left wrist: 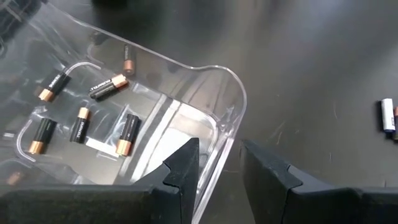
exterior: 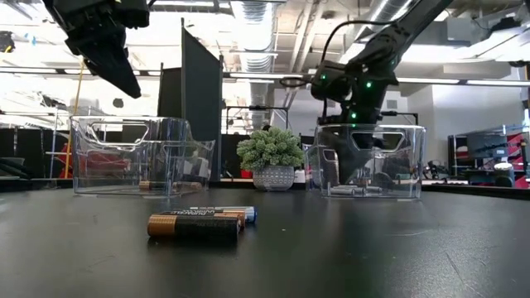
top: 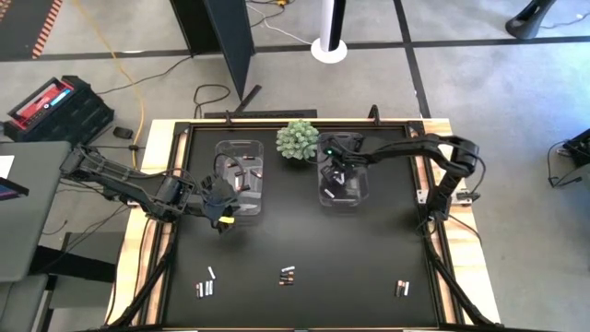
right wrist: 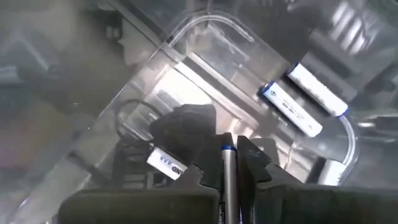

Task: Sort batteries
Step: Put the white-blue battery into the right transparent bin, then put the black-brown battery into the left transparent bin

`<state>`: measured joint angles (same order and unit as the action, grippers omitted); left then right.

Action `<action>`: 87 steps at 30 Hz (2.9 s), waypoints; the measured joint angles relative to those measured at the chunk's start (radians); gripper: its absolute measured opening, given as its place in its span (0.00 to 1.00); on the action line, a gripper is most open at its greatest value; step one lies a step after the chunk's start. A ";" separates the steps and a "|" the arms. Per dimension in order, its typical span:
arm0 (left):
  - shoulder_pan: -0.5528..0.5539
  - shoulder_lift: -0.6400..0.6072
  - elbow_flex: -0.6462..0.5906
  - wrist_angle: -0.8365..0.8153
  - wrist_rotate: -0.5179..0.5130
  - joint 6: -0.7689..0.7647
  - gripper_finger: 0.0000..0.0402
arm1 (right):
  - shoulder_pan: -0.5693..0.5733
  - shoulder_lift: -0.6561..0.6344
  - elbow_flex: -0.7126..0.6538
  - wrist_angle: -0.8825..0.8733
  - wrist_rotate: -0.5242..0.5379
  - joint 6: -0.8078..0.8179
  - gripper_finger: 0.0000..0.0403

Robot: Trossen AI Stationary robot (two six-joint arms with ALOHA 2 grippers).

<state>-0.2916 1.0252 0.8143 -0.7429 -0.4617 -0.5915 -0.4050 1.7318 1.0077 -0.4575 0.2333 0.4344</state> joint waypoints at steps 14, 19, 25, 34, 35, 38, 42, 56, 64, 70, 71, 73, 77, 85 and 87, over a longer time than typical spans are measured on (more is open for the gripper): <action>0.000 0.000 0.000 0.000 -0.013 0.006 0.28 | -0.018 0.008 0.001 0.008 0.000 0.010 0.25; 0.000 0.000 0.000 0.000 -0.013 0.005 0.28 | -0.017 0.008 0.001 0.008 -0.001 0.010 0.29; 0.000 0.000 0.000 0.000 -0.014 0.005 0.28 | -0.017 0.007 0.001 0.001 -0.005 -0.011 0.31; 0.000 0.000 0.000 0.000 -0.014 0.004 0.28 | -0.025 -0.224 0.000 -0.061 -0.011 -0.014 0.28; 0.000 0.000 0.000 0.000 -0.014 0.004 0.28 | -0.021 -0.268 0.000 -0.079 -0.009 -0.007 0.28; 0.000 0.000 0.000 0.000 -0.014 0.004 0.28 | 0.012 -0.410 0.001 -0.146 -0.007 0.056 0.28; 0.000 0.000 0.000 0.000 -0.014 0.004 0.28 | 0.101 -0.577 0.001 -0.255 -0.007 0.196 0.28; 0.000 0.000 0.000 0.000 -0.014 -0.101 0.28 | 0.836 -0.650 0.001 -0.652 0.001 1.187 0.28; 0.000 0.000 0.000 0.000 -0.013 -0.181 0.28 | 1.200 -0.436 0.000 -0.613 -0.041 1.806 0.28; 0.000 0.000 0.000 0.000 -0.013 -0.181 0.28 | 1.204 -0.258 0.000 -0.474 -0.080 1.797 0.28; 0.000 0.000 0.000 0.000 -0.013 -0.181 0.28 | 1.206 -0.233 0.000 -0.466 -0.115 1.798 0.28; 0.000 0.000 0.000 0.000 -0.002 -0.181 0.28 | 1.218 -0.190 0.000 -0.461 -0.217 1.802 0.28; 0.000 0.000 0.000 -0.005 0.042 -0.180 0.28 | 1.265 -0.139 0.000 -0.452 -0.328 1.843 0.28; 0.000 0.000 0.000 -0.007 0.043 -0.169 0.28 | 1.308 -0.105 0.000 -0.370 -0.342 1.849 0.28; 0.000 0.000 0.000 -0.007 0.043 -0.171 0.28 | 1.309 -0.108 0.000 -0.369 -0.342 1.851 0.28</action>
<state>-0.2916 1.0248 0.8143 -0.7498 -0.4191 -0.7628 0.9042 1.6239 1.0080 -0.8262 -0.1085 2.2852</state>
